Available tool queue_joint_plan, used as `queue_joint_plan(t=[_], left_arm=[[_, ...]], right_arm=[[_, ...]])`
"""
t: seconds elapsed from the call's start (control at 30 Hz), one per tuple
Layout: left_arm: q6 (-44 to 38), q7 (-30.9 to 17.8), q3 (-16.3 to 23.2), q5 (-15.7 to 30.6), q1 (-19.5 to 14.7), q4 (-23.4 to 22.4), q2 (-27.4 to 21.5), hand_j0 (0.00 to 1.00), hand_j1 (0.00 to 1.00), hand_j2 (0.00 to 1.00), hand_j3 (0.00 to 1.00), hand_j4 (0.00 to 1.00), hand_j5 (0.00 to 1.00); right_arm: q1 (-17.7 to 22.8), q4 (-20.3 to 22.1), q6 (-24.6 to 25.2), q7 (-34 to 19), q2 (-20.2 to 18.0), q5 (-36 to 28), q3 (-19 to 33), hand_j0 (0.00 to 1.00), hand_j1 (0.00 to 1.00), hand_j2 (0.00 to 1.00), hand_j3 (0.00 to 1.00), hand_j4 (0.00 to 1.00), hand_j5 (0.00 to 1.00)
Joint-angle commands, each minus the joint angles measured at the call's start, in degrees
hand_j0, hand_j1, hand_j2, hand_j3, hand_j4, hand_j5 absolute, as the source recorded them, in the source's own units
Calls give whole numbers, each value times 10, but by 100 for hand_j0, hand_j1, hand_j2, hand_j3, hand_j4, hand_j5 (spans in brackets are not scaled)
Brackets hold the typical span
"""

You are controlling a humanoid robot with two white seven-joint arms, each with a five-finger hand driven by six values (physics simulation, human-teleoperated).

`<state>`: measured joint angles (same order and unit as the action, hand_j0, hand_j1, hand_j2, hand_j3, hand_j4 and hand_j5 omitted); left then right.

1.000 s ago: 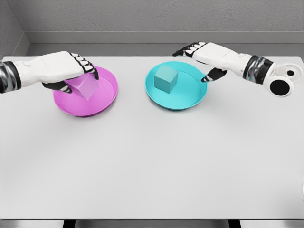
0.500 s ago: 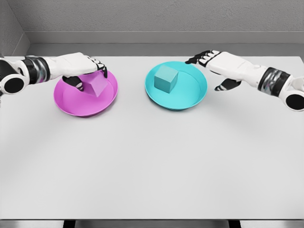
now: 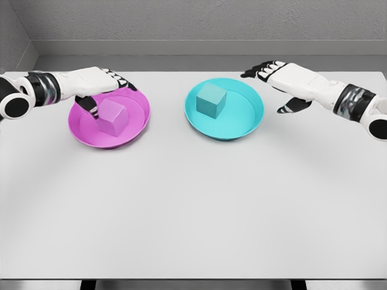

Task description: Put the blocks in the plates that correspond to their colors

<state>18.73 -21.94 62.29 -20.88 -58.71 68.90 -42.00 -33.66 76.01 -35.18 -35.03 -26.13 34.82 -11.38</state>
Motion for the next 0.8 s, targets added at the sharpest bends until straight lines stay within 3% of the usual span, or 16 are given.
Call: queue_joint_plan(t=[0.0, 0.07, 0.13, 0.2, 0.33, 0.37, 0.43, 0.47, 0.5, 0.77], left_arm=[[2, 1, 0, 2, 0, 0, -1, 100, 100, 100, 100, 100, 100], [6, 2, -1, 4, -1, 5, -6, 100, 100, 100, 100, 100, 100], [61, 5, -5, 29, -2, 42, -60, 100, 100, 100, 100, 100, 100], [163, 6, -5, 106, -1, 83, -126, 100, 100, 100, 100, 100, 100], [163, 6, -17, 224, 6, 96, -227, 100, 100, 100, 100, 100, 100], [163, 6, -17, 236, 30, 96, -246, 100, 100, 100, 100, 100, 100], [163, 6, -19, 237, 54, 97, -256, 100, 100, 100, 100, 100, 100], [163, 6, -24, 237, 96, 99, -255, 100, 100, 100, 100, 100, 100], [163, 6, -28, 237, 109, 103, -259, 100, 100, 100, 100, 100, 100], [163, 7, -30, 239, 117, 98, -272, 100, 100, 100, 100, 100, 100]], right_arm=[[1, 0, 2, 0, 0, -4, 7, 100, 100, 100, 100, 100, 100], [1, 0, 2, 0, -1, -4, 8, 100, 100, 100, 100, 100, 100], [1, 0, 2, 0, 0, -4, 11, 100, 100, 100, 100, 100, 100], [2, 0, 2, 0, -2, -4, 13, 100, 100, 100, 100, 100, 100], [6, 0, 2, 0, -16, -4, 12, 100, 100, 100, 100, 100, 100], [6, 0, 2, 0, -16, -4, 12, 100, 100, 100, 100, 100, 100], [10, 1, 2, 0, -16, -4, 12, 100, 100, 100, 100, 100, 100], [13, 1, 2, 0, -16, -4, 12, 100, 100, 100, 100, 100, 100], [15, 1, 2, 0, -16, -4, 12, 100, 100, 100, 100, 100, 100], [25, 1, 2, 0, -18, -4, 21, 100, 100, 100, 100, 100, 100]])
